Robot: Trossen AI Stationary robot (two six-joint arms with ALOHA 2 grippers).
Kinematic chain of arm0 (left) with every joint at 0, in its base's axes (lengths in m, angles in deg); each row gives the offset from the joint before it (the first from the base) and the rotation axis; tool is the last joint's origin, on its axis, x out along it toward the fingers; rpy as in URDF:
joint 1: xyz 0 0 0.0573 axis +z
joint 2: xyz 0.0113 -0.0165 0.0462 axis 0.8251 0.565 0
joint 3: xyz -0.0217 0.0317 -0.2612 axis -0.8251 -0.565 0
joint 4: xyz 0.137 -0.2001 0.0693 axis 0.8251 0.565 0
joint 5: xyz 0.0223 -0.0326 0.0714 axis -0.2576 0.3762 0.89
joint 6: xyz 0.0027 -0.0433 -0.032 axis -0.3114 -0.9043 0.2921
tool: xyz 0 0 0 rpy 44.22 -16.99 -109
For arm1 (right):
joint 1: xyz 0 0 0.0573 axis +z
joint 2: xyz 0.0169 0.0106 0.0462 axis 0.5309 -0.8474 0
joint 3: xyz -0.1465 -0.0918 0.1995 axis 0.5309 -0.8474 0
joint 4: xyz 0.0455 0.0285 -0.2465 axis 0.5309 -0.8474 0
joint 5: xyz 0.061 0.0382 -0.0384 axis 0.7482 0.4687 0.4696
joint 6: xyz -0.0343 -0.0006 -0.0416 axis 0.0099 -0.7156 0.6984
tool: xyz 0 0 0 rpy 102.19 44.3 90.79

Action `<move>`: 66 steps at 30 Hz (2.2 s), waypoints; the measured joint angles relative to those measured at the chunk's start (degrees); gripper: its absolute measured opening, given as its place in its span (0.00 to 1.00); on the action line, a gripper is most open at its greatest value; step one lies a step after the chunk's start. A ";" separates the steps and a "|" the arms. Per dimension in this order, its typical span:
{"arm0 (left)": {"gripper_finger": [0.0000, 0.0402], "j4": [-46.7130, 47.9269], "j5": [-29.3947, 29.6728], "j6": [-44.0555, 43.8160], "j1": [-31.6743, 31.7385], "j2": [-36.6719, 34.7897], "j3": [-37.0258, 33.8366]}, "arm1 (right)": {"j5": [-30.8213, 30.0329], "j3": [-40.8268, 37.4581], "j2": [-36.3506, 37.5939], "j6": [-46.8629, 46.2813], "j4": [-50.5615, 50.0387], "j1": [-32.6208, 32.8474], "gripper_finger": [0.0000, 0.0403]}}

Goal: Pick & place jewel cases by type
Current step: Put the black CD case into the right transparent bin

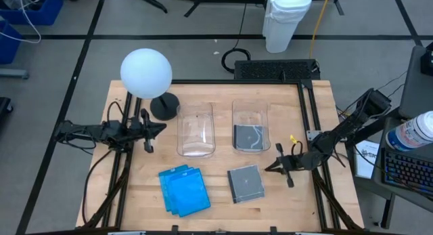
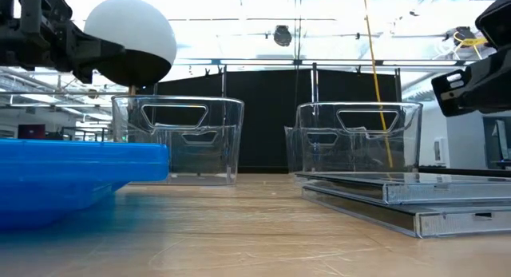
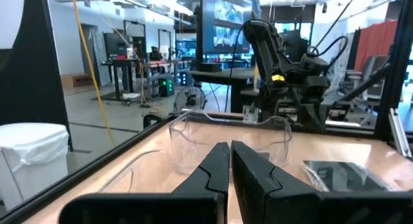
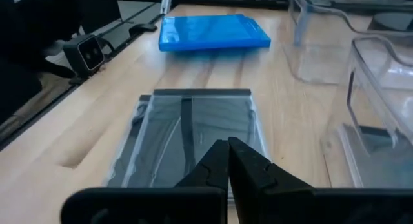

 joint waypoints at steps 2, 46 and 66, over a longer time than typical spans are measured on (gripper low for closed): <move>0.06 -1.56 0.00 -1.69 0.00 -0.02 0.00 | 0.00 0.00 0.00 1.44 0.36 0.00 0.00; 0.06 -15.21 3.57 2.51 -23.63 75.57 35.32 | 1.01 0.52 -0.02 -0.60 9.24 4.98 0.00; 0.15 10.17 2.93 30.99 -19.05 118.74 79.77 | 10.42 0.52 0.00 -24.71 6.29 4.20 0.03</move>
